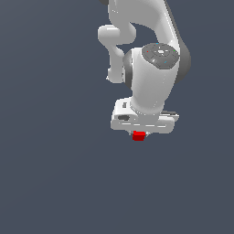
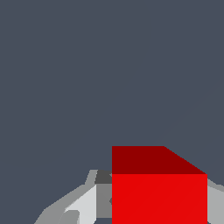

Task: Pick up the red cube and move it to a goal position.

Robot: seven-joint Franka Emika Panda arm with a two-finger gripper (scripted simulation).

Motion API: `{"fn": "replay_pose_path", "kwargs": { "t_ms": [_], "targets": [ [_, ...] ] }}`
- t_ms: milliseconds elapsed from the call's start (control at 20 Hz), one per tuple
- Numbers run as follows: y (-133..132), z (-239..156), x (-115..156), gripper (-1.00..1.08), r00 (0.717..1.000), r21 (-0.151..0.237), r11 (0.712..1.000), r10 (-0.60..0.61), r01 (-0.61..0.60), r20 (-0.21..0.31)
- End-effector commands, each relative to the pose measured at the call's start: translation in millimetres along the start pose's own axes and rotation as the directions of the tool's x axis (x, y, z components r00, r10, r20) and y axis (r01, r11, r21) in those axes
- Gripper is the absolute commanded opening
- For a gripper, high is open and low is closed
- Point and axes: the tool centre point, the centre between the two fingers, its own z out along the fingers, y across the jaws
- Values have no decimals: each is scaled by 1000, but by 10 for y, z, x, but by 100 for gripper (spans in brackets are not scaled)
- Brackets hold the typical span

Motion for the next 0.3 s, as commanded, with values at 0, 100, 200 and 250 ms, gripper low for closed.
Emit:
{"fn": "replay_pose_path", "kwargs": {
  "t_ms": [0, 100, 200, 250],
  "targets": [
    [-22, -45, 34, -100, 1000, 0, 1000, 0, 0, 0],
    [-32, -63, 49, -100, 1000, 0, 1000, 0, 0, 0],
    [-37, -72, 56, -100, 1000, 0, 1000, 0, 0, 0],
    [-38, -73, 57, -100, 1000, 0, 1000, 0, 0, 0]
  ]
}}
